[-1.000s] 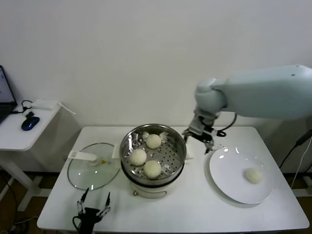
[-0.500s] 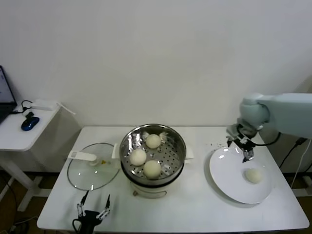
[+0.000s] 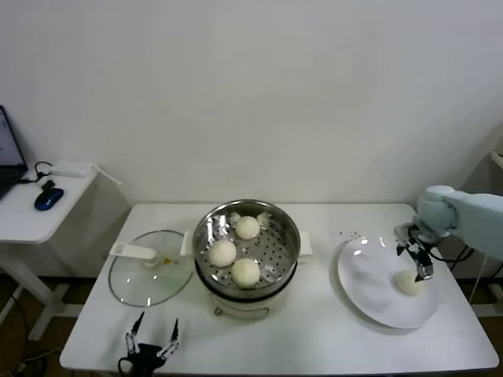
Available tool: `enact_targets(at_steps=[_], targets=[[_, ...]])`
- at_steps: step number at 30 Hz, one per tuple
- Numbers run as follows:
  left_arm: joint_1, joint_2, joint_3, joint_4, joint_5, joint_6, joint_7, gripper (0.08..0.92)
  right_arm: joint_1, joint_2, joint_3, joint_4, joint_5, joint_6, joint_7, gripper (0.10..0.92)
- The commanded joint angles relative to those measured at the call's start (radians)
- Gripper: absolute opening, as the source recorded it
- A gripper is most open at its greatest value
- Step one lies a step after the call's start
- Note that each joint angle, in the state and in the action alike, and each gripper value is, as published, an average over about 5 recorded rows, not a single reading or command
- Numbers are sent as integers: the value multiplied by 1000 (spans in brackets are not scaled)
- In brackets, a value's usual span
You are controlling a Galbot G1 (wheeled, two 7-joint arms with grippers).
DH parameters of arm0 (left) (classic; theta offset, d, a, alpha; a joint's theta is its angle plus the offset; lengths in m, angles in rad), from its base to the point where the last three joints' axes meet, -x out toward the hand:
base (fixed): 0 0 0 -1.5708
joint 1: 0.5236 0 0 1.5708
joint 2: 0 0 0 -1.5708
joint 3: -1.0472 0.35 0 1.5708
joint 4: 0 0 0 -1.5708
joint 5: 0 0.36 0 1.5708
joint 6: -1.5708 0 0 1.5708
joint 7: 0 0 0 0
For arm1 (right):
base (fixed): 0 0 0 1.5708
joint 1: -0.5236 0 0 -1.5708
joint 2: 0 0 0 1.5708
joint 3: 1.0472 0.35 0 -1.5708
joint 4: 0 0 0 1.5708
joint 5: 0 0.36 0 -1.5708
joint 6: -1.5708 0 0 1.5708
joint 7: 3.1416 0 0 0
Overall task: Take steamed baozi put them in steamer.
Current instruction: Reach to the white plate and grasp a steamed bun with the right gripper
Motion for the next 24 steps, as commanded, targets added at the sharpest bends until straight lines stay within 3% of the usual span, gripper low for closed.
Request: enact_targets(at_steps=[1, 13, 24], targets=[[1, -5, 2, 3, 13, -1, -1, 823, -261, -48, 233, -118, -88, 6, 1, 823], [1, -2, 4, 5, 22, -3, -11, 823, -346, -26, 355, -160, -119, 11, 38, 792], [1, 4, 10, -9, 19, -1, -15, 823, -82, -83, 149, 44, -23, -28, 44, 523]])
